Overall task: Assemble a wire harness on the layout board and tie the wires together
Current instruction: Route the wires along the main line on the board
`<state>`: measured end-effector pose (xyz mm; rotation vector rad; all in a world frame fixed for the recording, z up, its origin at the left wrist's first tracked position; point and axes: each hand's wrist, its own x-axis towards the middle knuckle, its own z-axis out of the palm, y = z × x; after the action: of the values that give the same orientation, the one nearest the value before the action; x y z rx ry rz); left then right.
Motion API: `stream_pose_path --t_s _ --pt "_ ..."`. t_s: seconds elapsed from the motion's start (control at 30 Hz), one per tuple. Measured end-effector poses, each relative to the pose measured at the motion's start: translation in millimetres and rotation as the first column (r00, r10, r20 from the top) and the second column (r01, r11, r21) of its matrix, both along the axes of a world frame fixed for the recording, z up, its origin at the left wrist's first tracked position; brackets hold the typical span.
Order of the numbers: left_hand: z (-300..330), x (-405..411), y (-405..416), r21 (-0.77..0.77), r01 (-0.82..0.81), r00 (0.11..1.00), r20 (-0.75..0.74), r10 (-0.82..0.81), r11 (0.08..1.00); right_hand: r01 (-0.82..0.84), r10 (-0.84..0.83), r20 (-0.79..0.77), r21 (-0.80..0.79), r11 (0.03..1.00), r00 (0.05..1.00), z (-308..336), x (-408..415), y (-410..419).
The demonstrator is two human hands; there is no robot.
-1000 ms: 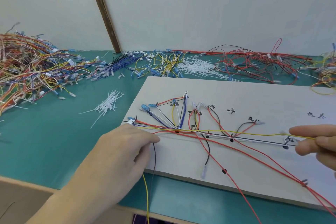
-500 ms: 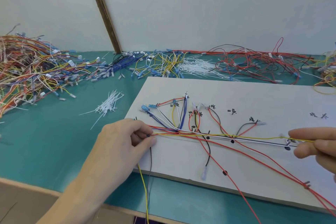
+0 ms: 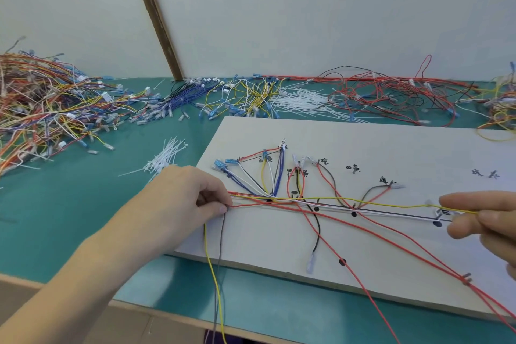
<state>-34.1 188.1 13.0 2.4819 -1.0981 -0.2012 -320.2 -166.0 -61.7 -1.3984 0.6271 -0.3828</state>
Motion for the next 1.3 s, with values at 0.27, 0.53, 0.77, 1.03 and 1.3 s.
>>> stream_pose_path --t_s 0.27,0.53,0.77,1.03,1.3 --pt "12.2 8.8 -7.7 0.095 0.12 0.991 0.053 -0.126 0.988 -0.014 0.014 0.027 0.002 1.0 1.0 -2.0 2.2 0.3" --pt "8.6 4.0 2.3 0.11 0.161 0.977 0.125 -0.175 0.981 -0.001 0.002 0.038 -0.012 1.0 0.999 -5.5 1.9 0.3" --pt "9.5 0.5 2.6 0.177 0.247 0.921 0.263 -0.287 0.953 -0.001 0.001 0.047 0.007 1.0 0.999 -5.1 3.8 1.0" --pt "3.1 3.9 5.9 0.031 0.233 0.957 0.171 -0.235 0.972 -0.01 0.01 0.039 -0.007 1.0 0.999 -2.8 5.1 5.9" --pt "9.3 16.2 -1.6 0.115 0.194 0.98 0.018 -0.198 0.974 -0.007 0.007 0.035 0.011 1.0 0.999 -1.5 7.2 2.7"
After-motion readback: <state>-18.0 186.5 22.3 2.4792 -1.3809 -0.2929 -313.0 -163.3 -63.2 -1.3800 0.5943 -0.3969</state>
